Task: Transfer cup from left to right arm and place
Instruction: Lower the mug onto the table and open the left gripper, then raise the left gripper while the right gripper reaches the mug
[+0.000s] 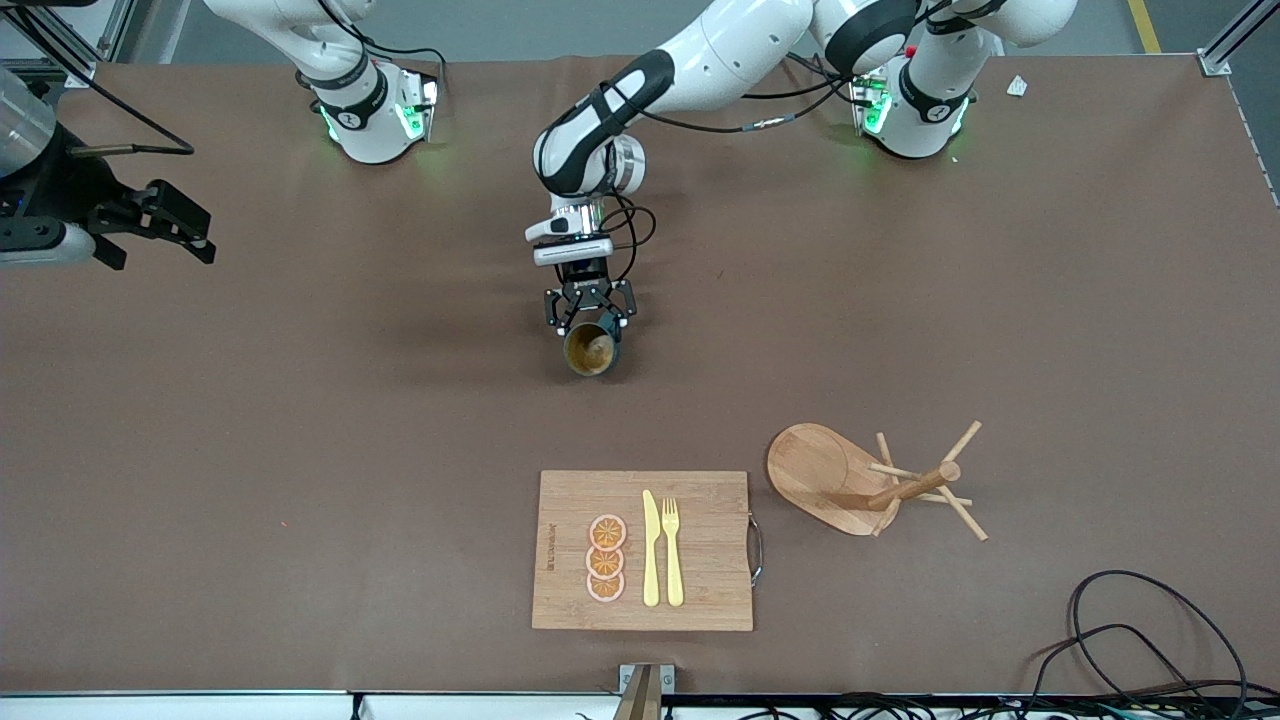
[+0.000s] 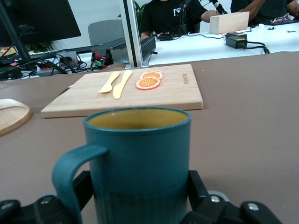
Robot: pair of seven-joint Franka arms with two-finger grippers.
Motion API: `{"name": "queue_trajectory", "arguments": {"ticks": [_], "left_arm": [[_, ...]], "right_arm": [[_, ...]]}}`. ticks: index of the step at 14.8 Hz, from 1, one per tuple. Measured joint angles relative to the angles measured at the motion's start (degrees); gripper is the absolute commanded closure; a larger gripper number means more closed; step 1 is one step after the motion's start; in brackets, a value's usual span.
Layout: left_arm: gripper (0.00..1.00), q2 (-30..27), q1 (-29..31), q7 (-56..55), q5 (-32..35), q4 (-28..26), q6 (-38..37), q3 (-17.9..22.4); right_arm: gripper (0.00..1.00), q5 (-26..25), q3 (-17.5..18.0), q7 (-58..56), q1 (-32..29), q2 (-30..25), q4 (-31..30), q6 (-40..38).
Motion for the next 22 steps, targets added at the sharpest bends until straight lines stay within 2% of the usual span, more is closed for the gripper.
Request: {"name": "queue_trajectory", "arguments": {"ticks": [6, 12, 16, 19, 22], "left_arm": [[0.0, -0.58, -1.5, -2.3, -8.2, 1.5, -1.39, -0.98], [0.01, -8.95, -1.36, 5.02, -22.37, 2.19, -1.73, -2.42], [0.01, -15.81, 2.26, 21.56, -32.56, 2.34, -1.38, -2.26], [0.01, -21.76, 9.09, 37.4, -41.66, 2.33, 1.75, -2.25], [0.01, -25.92, 16.55, 52.98, -50.64, 2.26, 3.89, -2.25]], "right_arm": [[0.0, 0.02, -0.02, 0.24, 0.32, 0.0, -0.02, 0.0], [0.0, 0.02, -0.06, 0.26, 0.32, 0.02, -1.36, 0.0], [0.0, 0.05, -0.02, 0.26, 0.35, 0.02, -2.25, 0.0], [0.0, 0.95, 0.03, 0.26, 0.44, -0.17, -4.25, 0.41], [0.0, 1.49, 0.13, 0.47, 1.33, -2.14, -8.98, 4.62]]}}
